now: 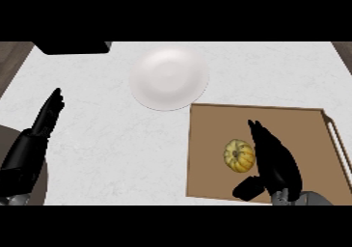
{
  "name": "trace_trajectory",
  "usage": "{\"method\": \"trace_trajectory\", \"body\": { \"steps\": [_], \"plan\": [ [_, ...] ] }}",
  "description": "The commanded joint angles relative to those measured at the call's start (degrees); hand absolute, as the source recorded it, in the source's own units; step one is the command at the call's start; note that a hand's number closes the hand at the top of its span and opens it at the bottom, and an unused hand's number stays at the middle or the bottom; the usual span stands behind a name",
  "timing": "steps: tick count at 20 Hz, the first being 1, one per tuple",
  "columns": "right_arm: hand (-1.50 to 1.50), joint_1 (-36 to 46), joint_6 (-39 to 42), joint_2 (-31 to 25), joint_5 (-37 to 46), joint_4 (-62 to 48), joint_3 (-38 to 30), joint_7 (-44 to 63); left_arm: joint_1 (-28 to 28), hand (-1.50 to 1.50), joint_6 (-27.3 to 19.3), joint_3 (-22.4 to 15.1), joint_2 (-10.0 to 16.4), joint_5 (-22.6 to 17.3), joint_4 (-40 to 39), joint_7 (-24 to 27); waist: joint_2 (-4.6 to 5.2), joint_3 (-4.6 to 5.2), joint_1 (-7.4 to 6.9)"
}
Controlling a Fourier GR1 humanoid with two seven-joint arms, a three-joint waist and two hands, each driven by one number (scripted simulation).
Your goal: Pick the squash from the tray and place it in the plate
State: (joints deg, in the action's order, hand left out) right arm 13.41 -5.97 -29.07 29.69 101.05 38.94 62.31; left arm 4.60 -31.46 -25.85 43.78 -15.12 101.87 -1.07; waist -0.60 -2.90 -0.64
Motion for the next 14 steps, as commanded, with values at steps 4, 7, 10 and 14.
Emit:
{"method": "trace_trajectory", "body": {
  "steps": [4, 7, 10, 14],
  "plan": [
    [-1.50, 1.8, 2.8, 1.7, -1.0, -2.6, -2.0, 3.1, -6.2, 0.00, 0.5, 0.3, 0.1, 0.3, -9.1, 4.1, 1.02, 3.15, -0.51],
    [-1.50, -0.1, 1.8, 1.9, -0.1, -4.6, -1.3, 0.2, -4.8, 0.00, 0.3, 0.0, -1.2, 0.2, -9.7, 3.6, 1.15, 3.06, 0.36],
    [1.50, -1.1, -0.9, 3.6, 1.4, -4.1, -1.0, -2.1, -6.4, 0.00, -0.6, -0.5, -1.0, 0.4, -8.2, 4.0, 0.78, 2.99, 0.01],
    [1.50, 1.3, 0.5, 4.6, 1.8, -5.7, -1.8, -3.0, -4.9, 0.00, 1.4, 0.4, -0.4, -0.9, -10.4, 4.1, 1.09, 3.05, 0.15]
  ]
}}
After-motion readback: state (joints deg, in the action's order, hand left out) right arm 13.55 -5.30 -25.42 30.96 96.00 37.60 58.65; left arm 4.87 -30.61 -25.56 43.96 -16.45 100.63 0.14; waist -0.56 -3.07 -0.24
